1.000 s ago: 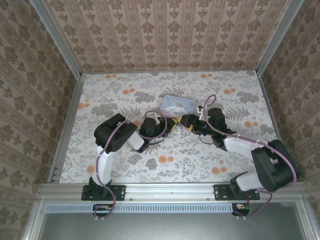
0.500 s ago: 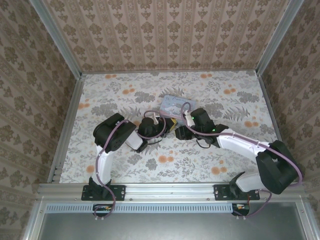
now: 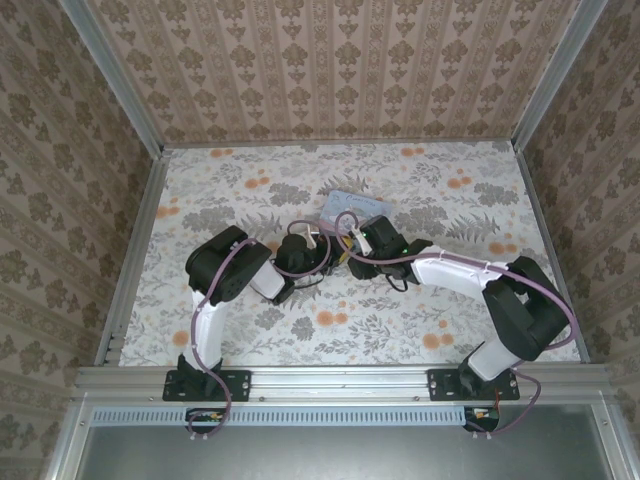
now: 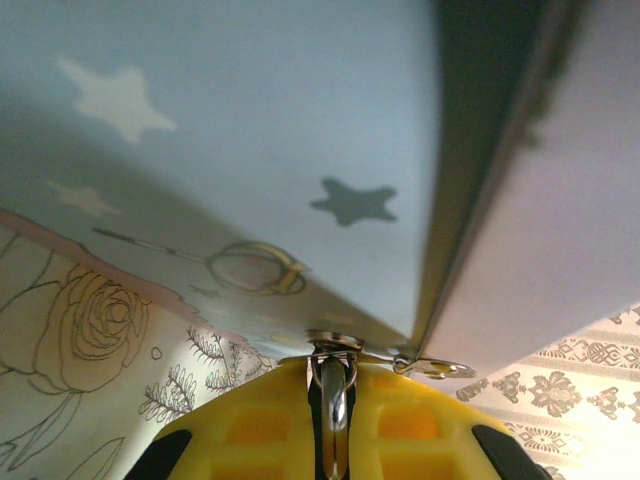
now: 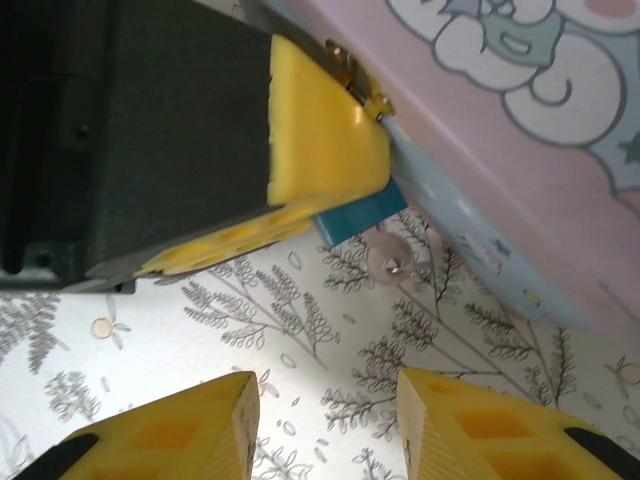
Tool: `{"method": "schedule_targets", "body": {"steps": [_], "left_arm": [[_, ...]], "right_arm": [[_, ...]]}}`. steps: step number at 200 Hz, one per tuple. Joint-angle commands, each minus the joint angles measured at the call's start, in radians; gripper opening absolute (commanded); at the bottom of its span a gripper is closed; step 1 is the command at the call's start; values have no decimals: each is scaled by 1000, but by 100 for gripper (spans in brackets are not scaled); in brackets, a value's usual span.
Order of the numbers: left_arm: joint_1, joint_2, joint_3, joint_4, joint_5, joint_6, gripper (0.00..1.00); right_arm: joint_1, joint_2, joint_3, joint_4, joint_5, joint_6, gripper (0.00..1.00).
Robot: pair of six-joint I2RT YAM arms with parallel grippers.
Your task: Unlock the padlock with the key
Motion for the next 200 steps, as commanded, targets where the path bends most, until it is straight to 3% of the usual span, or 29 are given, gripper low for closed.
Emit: {"method": "schedule_targets", "body": {"steps": [1,149,200], "left_arm": [[3,-12,-7,-73,32,-24,0],[-1,-8,-7,-74,37,-38,0],[-9,-3,-13,-68,36,-39,0]], "right_arm": [[17,32,46,-31,71,-54,42],[110,201,178,-13,415,-139,30],[109,229,216,21,482,-122,16]]}}
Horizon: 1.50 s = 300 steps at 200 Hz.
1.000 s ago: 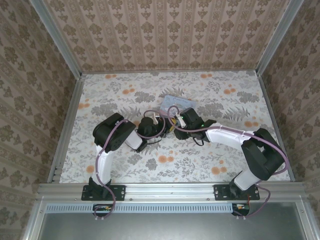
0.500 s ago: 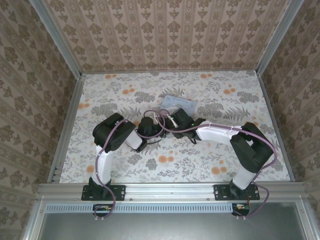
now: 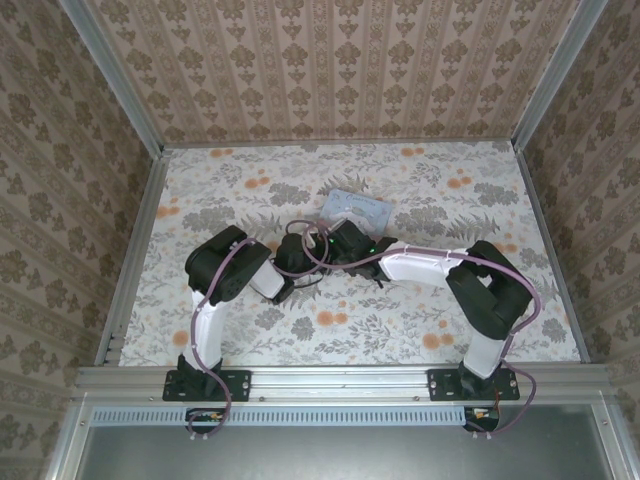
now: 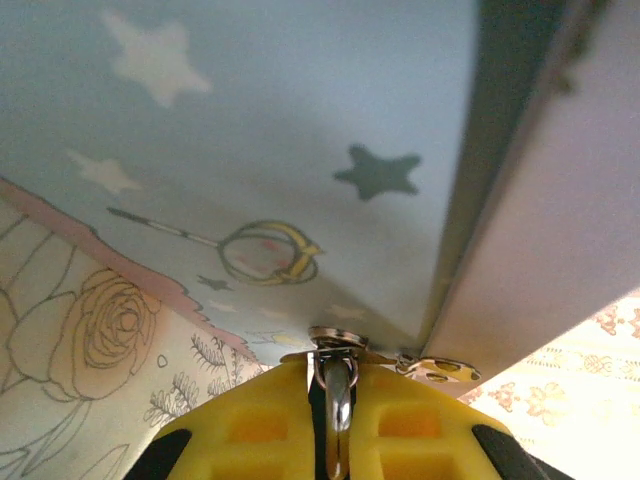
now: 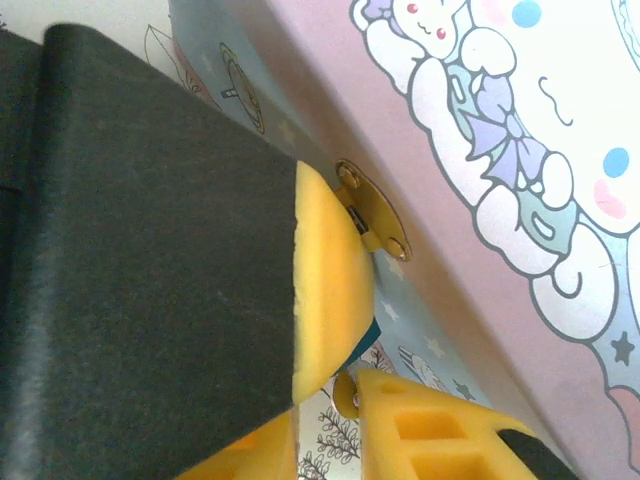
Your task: Unlock the padlock with the key
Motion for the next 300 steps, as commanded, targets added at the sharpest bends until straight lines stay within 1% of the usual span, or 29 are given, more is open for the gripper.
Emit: {"method": "schedule_targets", "body": {"steps": [1,16,25,38,50,76,83,88,94,98,111,120,133,151,179,206,226,246,270,300], "left_arm": [[-12,-1,-14,-61,48,-17,0],[-15,3,-17,-52,45,-21,0],[-16,5,-17,-46,43,-24,0],[-16,6,-21,-43,41,-24,0],[-15,8,-24,-35,36,-24,0],[-8,19,-27,-21,34,-21,0],[-6,24,-27,-18,34,-19,0],[-4,28,-26,-16,33,-18,0],[-3,31,-27,-12,31,-16,0],[0,35,-27,-6,31,-16,0],[1,36,-28,-1,28,-6,0],[0,32,-31,-2,27,7,0],[2,21,-35,-13,27,29,1],[1,-1,-42,-35,27,63,13],[0,-54,-56,-78,27,110,36],[-1,-124,-77,-138,19,156,48],[-1,-183,-99,-183,12,192,54],[-1,-249,-115,-237,1,229,58],[4,-319,-115,-312,-10,275,61],[25,-407,-83,-459,-24,358,64]], "right_arm": [[-14,33,50,52,88,4,16],[-13,36,62,49,60,10,8],[-17,32,65,45,35,17,0],[-25,14,53,44,-29,36,0],[-52,-18,27,53,-138,77,0],[-143,-97,-60,119,-483,172,0],[-156,-110,-70,123,-540,193,10],[-160,-121,-81,129,-566,207,22],[-166,-137,-101,143,-582,225,36],[-171,-150,-113,155,-589,241,41],[-188,-187,-165,200,-618,298,49],[-201,-206,-201,232,-636,340,52],[-215,-222,-247,284,-656,399,53],[-238,-223,-295,362,-676,469,54],[-280,-194,-327,469,-710,549,54],[-324,-157,-326,569,-754,612,54],[-351,-125,-289,592,-780,631,54],[-382,-103,-244,592,-786,636,54],[-427,-65,-199,623,-836,641,55],[-440,-74,-263,724,-937,643,53]]}}
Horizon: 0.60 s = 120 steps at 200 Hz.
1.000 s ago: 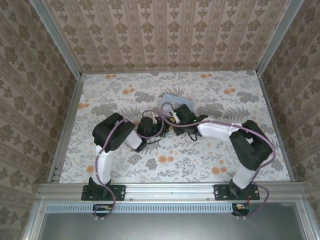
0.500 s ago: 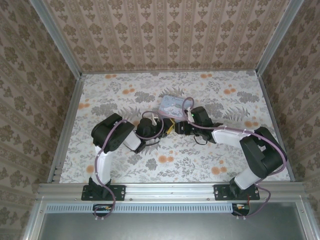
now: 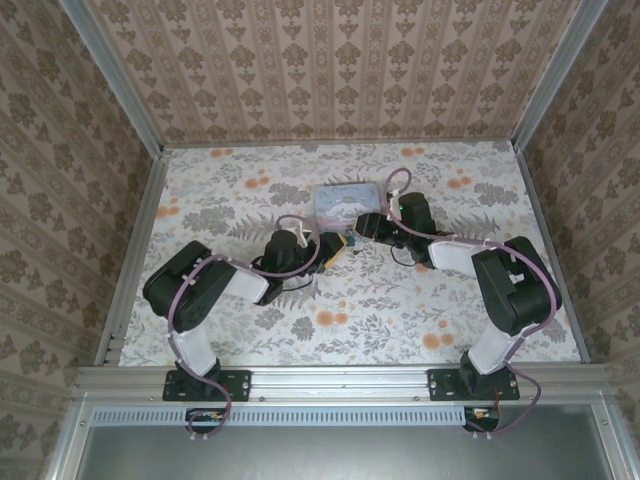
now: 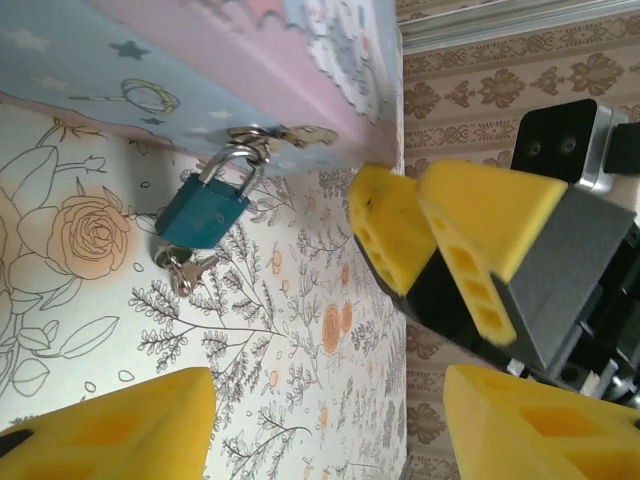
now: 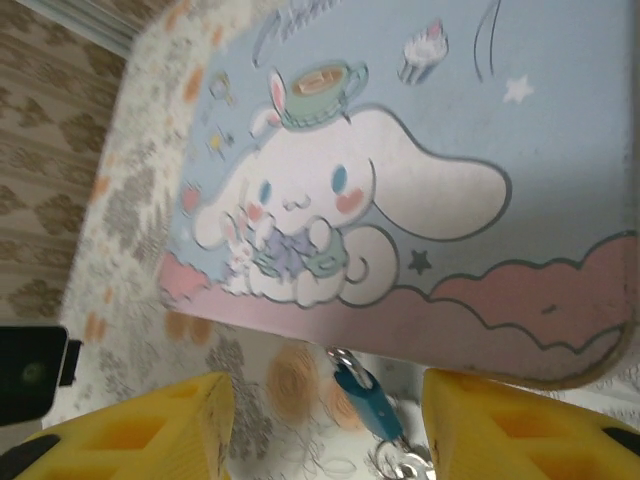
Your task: Unlock the padlock with the key
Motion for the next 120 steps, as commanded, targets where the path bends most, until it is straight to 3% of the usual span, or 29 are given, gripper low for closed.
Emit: {"method": "schedule_targets", "body": {"steps": [1,60,120], "left_arm": [[19,-72,26,-150,-19,112,64],[91,-214,243,-706,-86,440,72],[137,-246,257,-771,-91,461,73]], "right_arm": [[-8,0,-34,114,-115,15,53],[-3,49,-124,164,-110,-39,53],[17,175,-37,161,-123,-67,53]]}}
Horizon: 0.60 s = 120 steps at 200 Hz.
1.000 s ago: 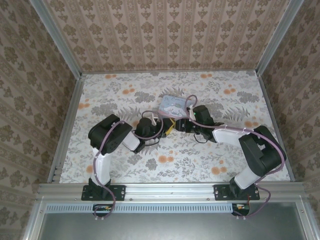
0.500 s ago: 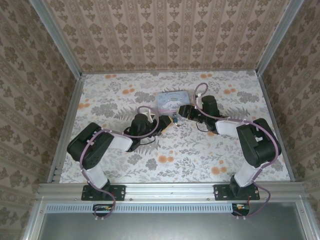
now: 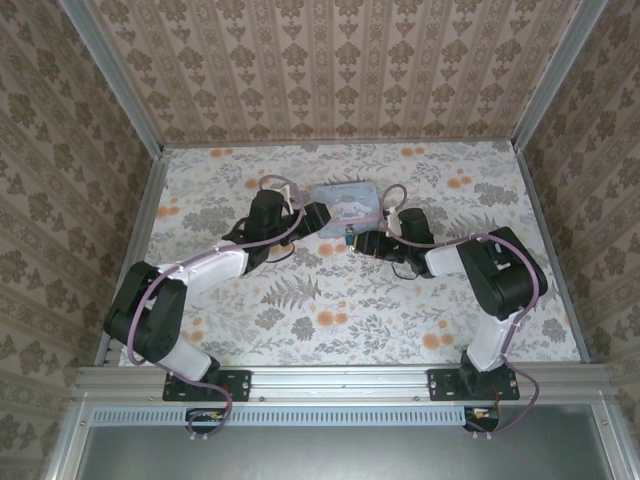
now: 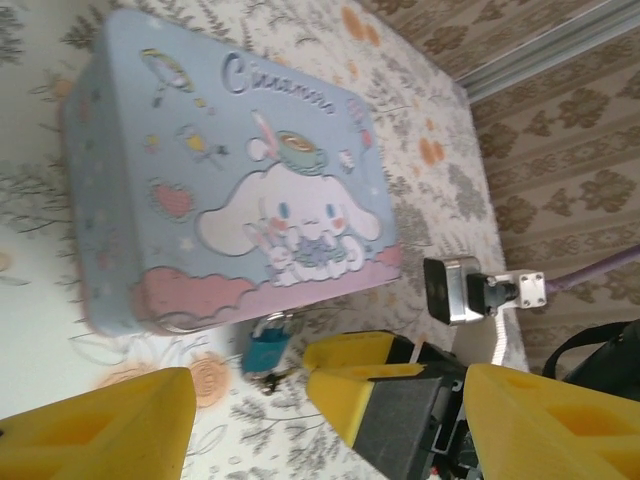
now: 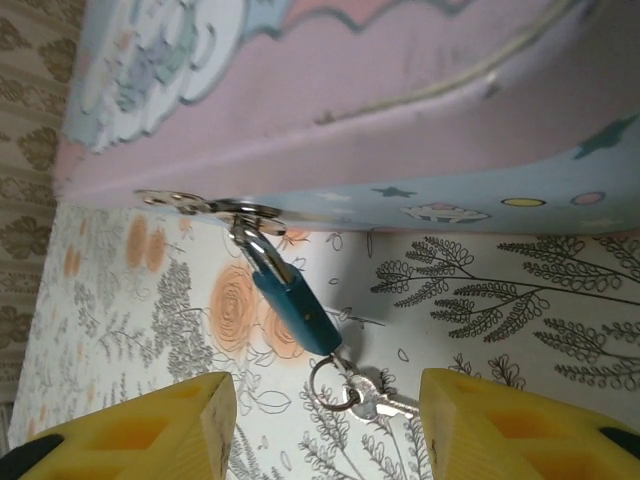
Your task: Unlock the padlock with the key
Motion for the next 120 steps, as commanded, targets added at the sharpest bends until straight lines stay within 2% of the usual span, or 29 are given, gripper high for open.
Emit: {"method": "schedule_targets", "body": {"steps": [1,42,64,76,98,120], "left_arm": [[8,-14,-14,-78,-14,44,73],[10,-4,-36,-55,-11,21,73],[13,1,-37,-52,-11,18,73],[13,2,-37,-52,-14,18,73],[14,1,-36,-52,-14,18,73],[16,2,-34,-58,-14,24,73]], "right_arm": [[16,45,50,31,-24,-27,53],[32,99,81,69,-43,-3,52],[38,115,81,79,-50,1,46],[39,115,70,86,-50,1,39],[35,112,46,93,-42,-4,19],[30,109,27,102,-40,-2,6]]}}
